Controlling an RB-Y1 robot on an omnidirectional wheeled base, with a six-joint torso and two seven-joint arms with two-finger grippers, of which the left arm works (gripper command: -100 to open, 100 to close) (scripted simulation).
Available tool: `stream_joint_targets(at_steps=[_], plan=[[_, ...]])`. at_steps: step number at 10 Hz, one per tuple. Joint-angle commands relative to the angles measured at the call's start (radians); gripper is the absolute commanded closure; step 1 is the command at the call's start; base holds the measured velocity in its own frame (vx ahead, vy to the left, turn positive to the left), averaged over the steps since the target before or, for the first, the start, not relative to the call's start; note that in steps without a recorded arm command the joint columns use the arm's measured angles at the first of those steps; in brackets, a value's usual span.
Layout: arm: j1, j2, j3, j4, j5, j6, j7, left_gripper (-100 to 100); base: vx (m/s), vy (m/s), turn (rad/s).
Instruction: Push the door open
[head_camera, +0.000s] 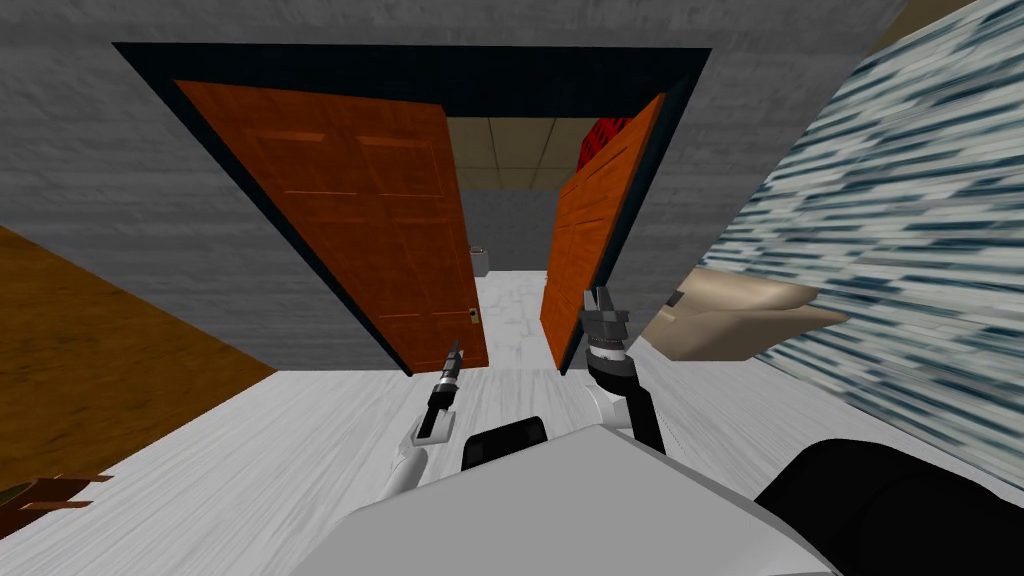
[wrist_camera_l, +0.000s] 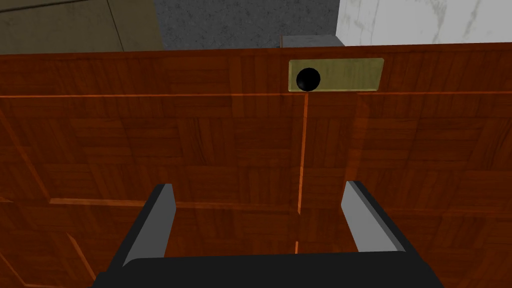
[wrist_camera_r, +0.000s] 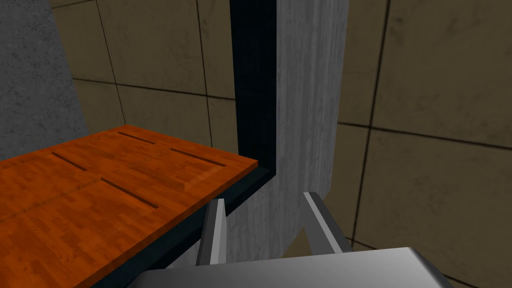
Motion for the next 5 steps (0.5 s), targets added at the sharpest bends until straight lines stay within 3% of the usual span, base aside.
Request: stream_joint_targets(at_steps=[1, 5], plan=[[-0.017, -0.004, 0.001, 0.046, -0.002, -0.013, 0.002, -100, 0.086, 0.065, -0.022], [-0.054, -0.013, 0.004, 0.137, -0.005, -0.034, 0.008, -100, 0.086, 0.054, -0.024]])
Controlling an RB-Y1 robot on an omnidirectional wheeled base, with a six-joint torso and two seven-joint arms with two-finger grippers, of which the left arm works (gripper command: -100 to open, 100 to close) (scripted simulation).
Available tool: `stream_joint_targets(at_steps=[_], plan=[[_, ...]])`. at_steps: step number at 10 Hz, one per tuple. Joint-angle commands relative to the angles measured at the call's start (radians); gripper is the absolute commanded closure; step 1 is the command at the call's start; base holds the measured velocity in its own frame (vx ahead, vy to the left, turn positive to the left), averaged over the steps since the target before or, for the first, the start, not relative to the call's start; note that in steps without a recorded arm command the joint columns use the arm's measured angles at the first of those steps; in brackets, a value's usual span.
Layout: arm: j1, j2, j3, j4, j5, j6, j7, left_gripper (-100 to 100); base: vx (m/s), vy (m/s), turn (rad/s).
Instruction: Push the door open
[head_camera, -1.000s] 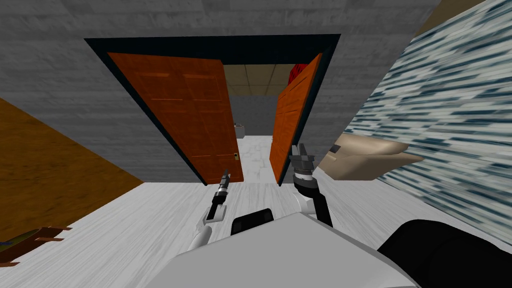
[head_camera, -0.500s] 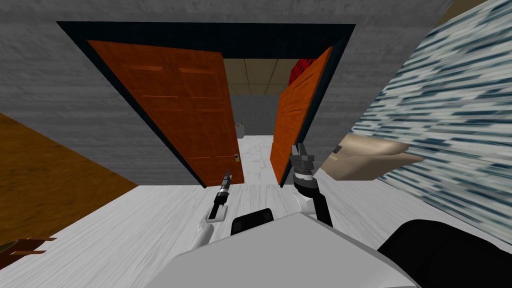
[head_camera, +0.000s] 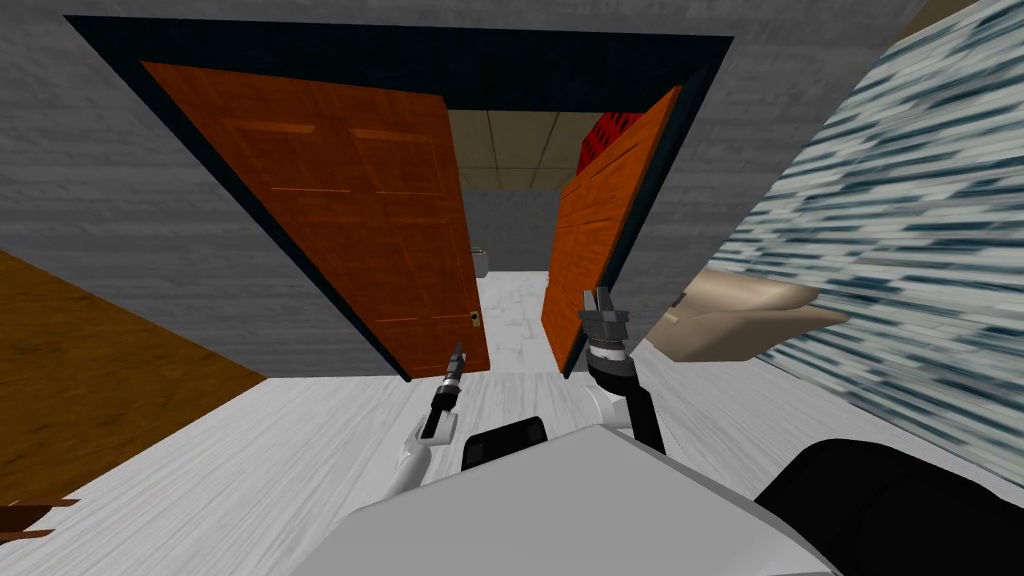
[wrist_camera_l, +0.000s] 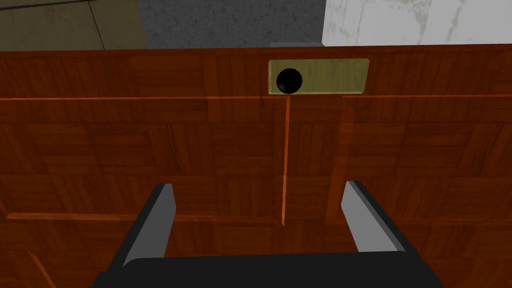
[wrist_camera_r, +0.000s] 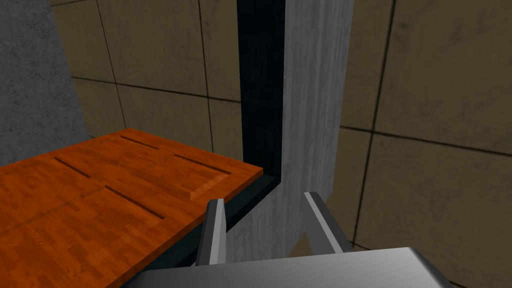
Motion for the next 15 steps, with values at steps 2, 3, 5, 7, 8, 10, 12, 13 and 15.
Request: stream_joint_targets(at_steps=[2, 3, 5, 7, 8, 10, 12, 13, 15], plan=[[-0.03, -0.007, 0.002, 0.07, -0.003, -0.014, 0.006, -100, 0.106, 0.064, -0.031], [-0.037, -0.009, 0.002, 0.088, -0.003, -0.018, 0.007, -100, 0.113, 0.067, -0.023], [-0.051, -0.014, 0.003, 0.122, -0.004, -0.026, 0.009, -100, 0.083, 0.058, -0.017], [-0.072, -0.022, 0.004, 0.172, -0.006, -0.037, 0.012, -100, 0.096, 0.052, -0.021], [-0.075, -0.023, 0.005, 0.182, -0.006, -0.039, 0.013, -100, 0.075, 0.062, -0.018], [-0.08, -0.025, 0.005, 0.193, -0.006, -0.042, 0.013, -100, 0.055, 0.037, -0.011], [-0.082, -0.012, 0.009, 0.198, -0.004, -0.044, 0.011, -100, 0.154, -0.013, -0.028], [-0.082, -0.009, 0.011, 0.199, -0.003, -0.045, 0.009, -100, 0.199, -0.045, -0.025], [-0.082, -0.005, 0.015, 0.201, 0.0, -0.046, 0.007, -100, 0.197, -0.033, -0.024]])
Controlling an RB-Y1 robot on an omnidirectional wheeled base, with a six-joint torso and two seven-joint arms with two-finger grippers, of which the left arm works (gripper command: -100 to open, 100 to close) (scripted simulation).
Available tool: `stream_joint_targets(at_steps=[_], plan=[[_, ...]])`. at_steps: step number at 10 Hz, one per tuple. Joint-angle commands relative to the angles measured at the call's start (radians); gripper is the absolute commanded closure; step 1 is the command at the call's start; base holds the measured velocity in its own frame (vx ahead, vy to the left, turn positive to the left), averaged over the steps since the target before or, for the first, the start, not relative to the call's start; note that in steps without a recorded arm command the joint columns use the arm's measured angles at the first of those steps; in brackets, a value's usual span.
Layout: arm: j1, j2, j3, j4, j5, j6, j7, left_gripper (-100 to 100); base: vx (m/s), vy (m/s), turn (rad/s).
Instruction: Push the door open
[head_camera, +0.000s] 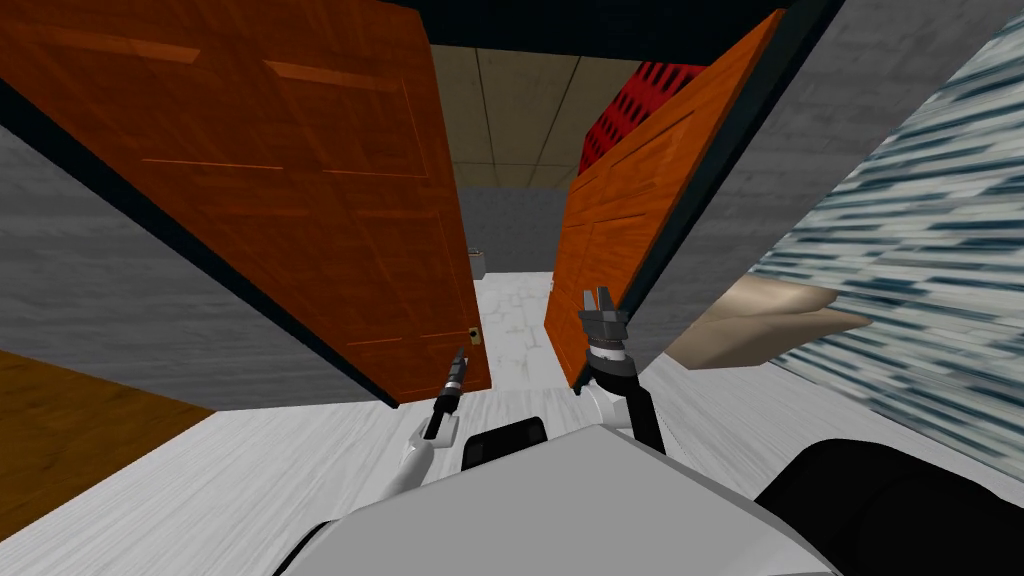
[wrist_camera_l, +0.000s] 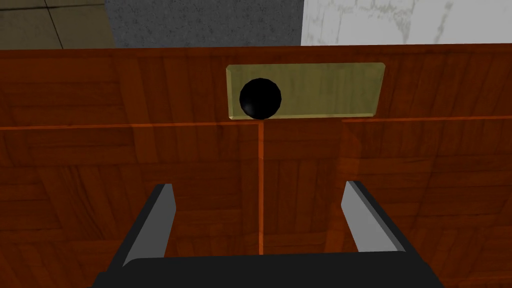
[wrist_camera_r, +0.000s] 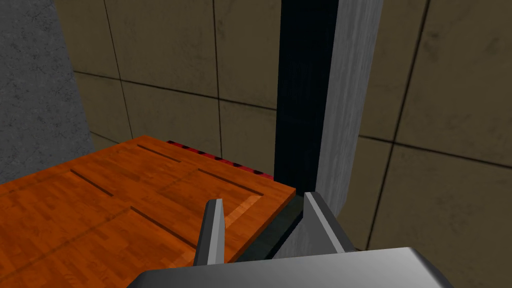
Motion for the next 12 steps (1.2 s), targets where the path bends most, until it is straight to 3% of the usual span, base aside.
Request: stream_joint_targets(at_steps=[1, 8, 9, 12], plan=[[0.004, 0.002, 0.002, -0.008, 0.002, 0.004, -0.001, -100, 0.22, -0.001, -0.028], [0.009, -0.016, 0.011, -0.012, 0.008, 0.005, -0.008, -100, 0.182, -0.022, -0.022], [0.009, -0.016, 0.011, -0.012, 0.008, 0.005, -0.008, 100, -0.015, -0.002, -0.007], [0.009, -0.016, 0.011, -0.012, 0.008, 0.005, -0.008, 100, -0.016, 0.003, -0.005]])
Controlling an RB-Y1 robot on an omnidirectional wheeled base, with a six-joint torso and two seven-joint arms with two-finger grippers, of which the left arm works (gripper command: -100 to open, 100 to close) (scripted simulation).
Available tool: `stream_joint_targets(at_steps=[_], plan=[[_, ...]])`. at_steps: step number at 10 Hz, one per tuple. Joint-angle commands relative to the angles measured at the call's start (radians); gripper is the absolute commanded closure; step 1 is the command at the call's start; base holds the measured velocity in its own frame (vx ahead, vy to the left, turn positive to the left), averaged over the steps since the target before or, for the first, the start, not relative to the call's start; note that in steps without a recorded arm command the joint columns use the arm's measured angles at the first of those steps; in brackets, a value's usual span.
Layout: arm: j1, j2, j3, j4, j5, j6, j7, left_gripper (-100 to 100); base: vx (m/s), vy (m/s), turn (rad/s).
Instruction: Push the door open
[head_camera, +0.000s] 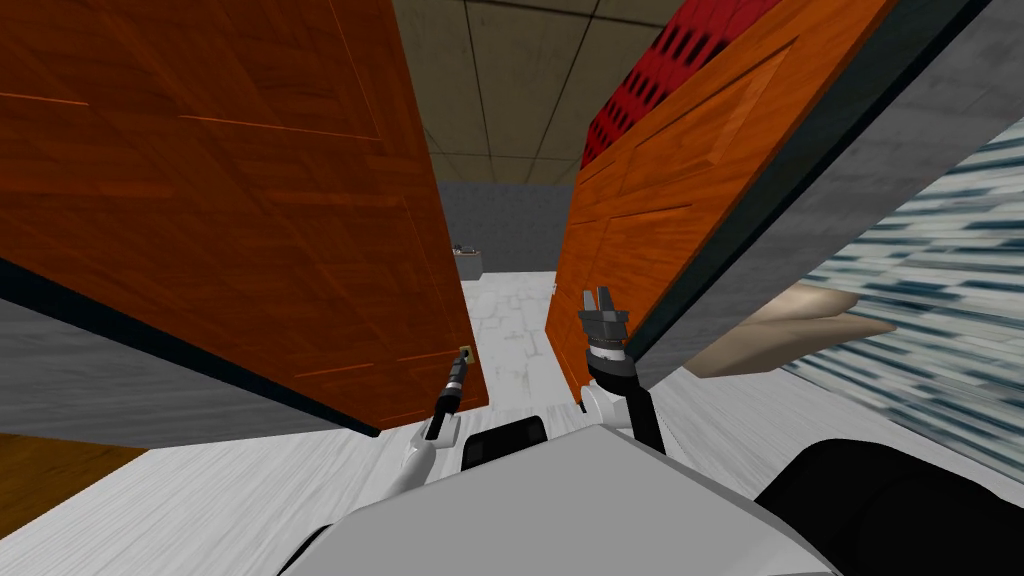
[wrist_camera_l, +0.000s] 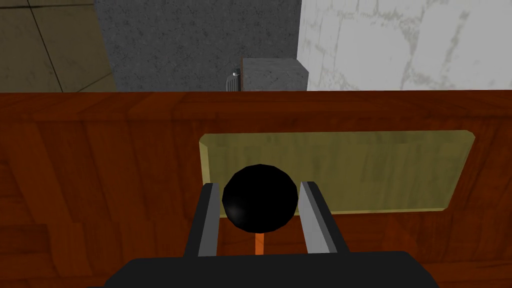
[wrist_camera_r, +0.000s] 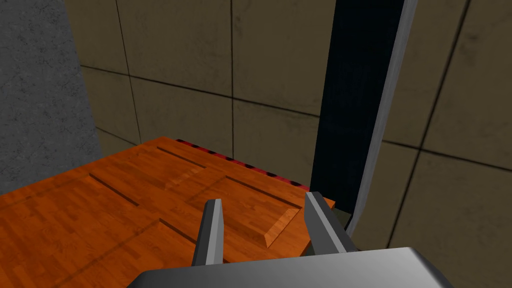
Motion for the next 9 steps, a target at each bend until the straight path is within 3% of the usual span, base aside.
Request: stream_joint_targets(at_steps=[1, 8, 9], plan=[[0.0, 0.0, 0.001, -0.001, 0.0, -0.002, 0.001, 100, -0.006, -0.001, 0.002], [0.004, 0.027, 0.037, 0.001, 0.022, 0.001, -0.013, 100, 0.114, -0.038, 0.023], [0.006, 0.036, 0.055, 0.001, 0.033, 0.001, -0.019, 100, 0.165, -0.042, 0.034]])
